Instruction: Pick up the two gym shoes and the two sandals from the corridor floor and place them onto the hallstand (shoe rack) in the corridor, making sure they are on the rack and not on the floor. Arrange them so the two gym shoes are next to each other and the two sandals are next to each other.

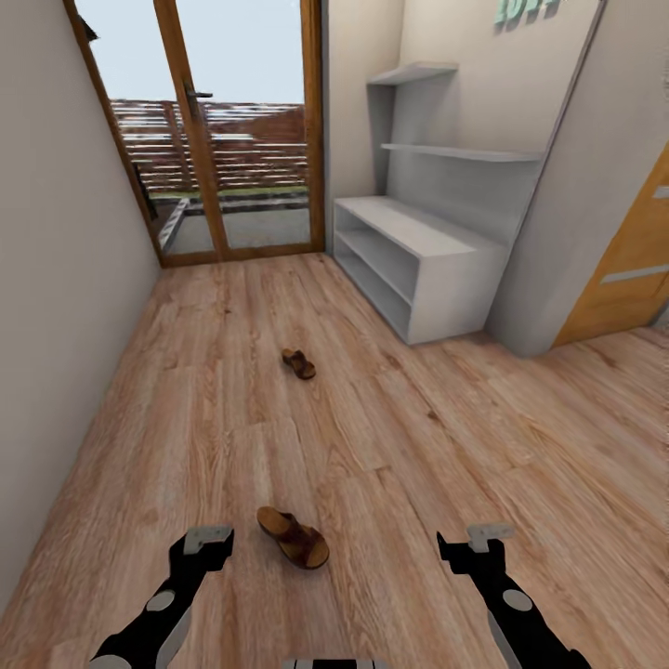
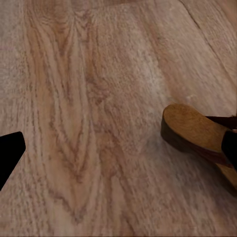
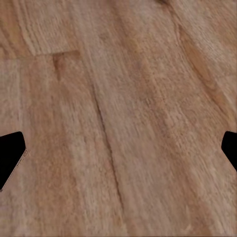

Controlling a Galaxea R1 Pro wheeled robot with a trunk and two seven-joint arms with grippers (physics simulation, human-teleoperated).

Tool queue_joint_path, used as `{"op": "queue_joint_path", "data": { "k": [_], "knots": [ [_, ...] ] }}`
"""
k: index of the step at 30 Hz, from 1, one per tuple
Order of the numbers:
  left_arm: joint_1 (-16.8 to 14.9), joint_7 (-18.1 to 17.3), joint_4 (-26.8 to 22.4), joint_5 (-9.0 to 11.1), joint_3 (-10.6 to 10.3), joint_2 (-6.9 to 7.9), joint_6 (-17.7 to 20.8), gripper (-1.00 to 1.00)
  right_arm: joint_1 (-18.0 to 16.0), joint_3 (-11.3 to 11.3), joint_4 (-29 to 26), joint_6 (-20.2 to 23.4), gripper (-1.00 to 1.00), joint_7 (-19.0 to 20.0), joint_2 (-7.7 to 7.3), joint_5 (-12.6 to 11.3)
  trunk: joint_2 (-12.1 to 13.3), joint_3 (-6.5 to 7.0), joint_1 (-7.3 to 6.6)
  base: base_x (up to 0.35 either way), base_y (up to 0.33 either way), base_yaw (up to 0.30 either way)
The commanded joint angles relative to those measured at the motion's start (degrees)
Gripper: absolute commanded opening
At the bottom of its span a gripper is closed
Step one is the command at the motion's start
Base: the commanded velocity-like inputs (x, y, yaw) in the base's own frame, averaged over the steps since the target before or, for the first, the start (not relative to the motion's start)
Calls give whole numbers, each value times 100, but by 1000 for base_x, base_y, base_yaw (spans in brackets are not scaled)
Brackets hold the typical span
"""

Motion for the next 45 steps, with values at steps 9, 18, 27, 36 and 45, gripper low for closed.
{"op": "queue_joint_path", "data": {
  "k": [9, 18, 27, 36, 45],
  "knots": [
    [-2, -2, 3, -11, 13, -1, -34, 100, -3, -2, 1, -16, 100, 5, -4, 21, -1, -4, 0, 57, 299, -276],
    [5, -7, 3, -11, 13, -1, -39, 100, -3, -2, 1, -17, 100, 12, -27, 21, -1, 6, 0, 5, 278, -294],
    [7, -7, -2, -11, 13, -1, -42, 100, -3, -2, 1, -17, 100, 12, -31, 21, -1, 25, 0, 0, 57, -296],
    [7, -7, -4, -11, 13, -1, -56, 100, -3, -3, 1, -17, 100, 12, -31, 21, -1, 44, 0, 0, 2, -296],
    [7, -7, -5, -14, 13, -1, -57, 100, -3, -2, 1, -17, 100, 12, -31, 21, -1, 63, 0, 0, 0, -296]
  ]
}}
